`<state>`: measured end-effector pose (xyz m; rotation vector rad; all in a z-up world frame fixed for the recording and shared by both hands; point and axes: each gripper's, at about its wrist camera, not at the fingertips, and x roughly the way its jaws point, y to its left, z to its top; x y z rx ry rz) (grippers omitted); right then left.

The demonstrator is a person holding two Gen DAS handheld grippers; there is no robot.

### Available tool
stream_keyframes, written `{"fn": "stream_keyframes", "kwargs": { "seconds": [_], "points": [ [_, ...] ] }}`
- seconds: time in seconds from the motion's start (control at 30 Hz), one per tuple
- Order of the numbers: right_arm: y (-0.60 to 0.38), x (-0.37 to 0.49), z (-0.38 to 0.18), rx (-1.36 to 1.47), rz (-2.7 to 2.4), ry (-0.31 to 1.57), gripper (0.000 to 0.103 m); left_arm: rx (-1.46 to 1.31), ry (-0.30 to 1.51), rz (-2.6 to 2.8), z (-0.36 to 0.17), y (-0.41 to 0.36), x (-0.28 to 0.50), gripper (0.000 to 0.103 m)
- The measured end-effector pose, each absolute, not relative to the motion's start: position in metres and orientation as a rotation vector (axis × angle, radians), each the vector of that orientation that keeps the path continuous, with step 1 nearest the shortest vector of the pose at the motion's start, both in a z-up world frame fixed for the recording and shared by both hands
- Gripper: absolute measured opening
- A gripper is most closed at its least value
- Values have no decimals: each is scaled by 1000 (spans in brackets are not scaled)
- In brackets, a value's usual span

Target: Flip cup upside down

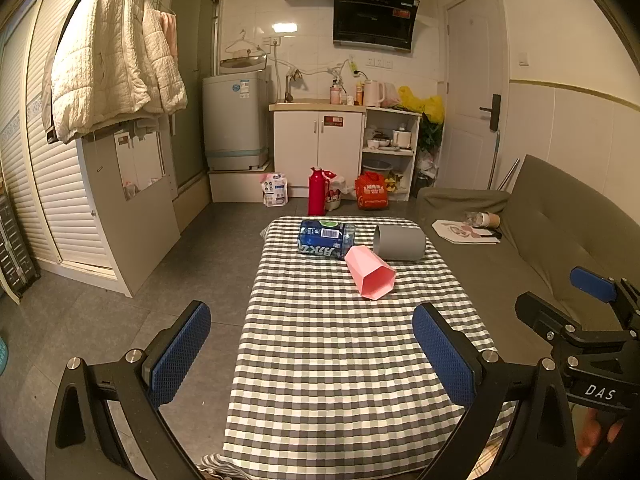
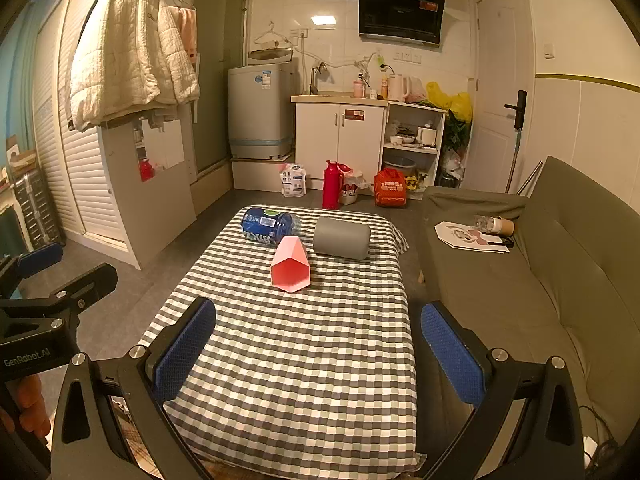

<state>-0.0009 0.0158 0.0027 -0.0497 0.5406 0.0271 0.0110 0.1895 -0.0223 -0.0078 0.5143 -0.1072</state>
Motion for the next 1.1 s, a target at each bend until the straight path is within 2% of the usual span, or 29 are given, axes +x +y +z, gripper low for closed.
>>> {"fn": "stream_keyframes", "kwargs": {
  "seconds": [1.1],
  "points": [
    [9,1,4,-48,46,542,103,-13,516,-100,-19,194,11,103]
  ]
}}
